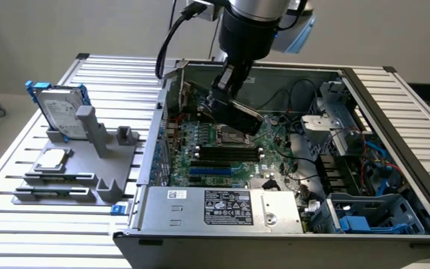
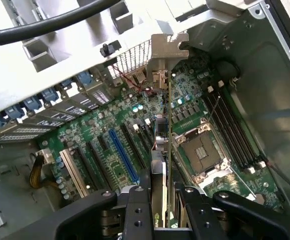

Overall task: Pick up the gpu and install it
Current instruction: 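Insert the gpu into the slot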

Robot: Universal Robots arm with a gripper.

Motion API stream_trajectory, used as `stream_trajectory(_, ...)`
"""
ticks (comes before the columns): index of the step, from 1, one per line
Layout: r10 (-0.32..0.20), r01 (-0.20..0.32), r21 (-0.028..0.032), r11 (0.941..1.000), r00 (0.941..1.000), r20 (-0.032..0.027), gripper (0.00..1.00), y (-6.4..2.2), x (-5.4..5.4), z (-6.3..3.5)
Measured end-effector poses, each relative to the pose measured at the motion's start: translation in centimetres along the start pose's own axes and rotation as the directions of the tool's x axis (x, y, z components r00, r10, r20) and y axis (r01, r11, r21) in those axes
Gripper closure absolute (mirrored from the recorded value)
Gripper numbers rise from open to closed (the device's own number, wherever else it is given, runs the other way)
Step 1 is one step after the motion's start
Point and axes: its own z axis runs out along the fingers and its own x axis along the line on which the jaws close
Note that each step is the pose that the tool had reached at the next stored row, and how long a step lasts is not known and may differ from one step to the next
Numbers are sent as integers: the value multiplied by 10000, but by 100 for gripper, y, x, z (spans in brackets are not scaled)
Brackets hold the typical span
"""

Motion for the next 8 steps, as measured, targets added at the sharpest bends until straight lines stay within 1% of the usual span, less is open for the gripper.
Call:
stream_trajectory(2, -256, 256, -12, 9997, 9997, -40, 74, 8, -4, -70)
stream_trajectory(4, -444, 444, -23, 9990, 9990, -66, 74, 11, -11, -138)
stream_trajectory(6, -616, 616, -32, 9981, 9981, -93, 74, 1, -19, -167)
stream_trajectory(8, -807, 807, -43, 9967, 9967, -118, 74, -15, -27, -171)
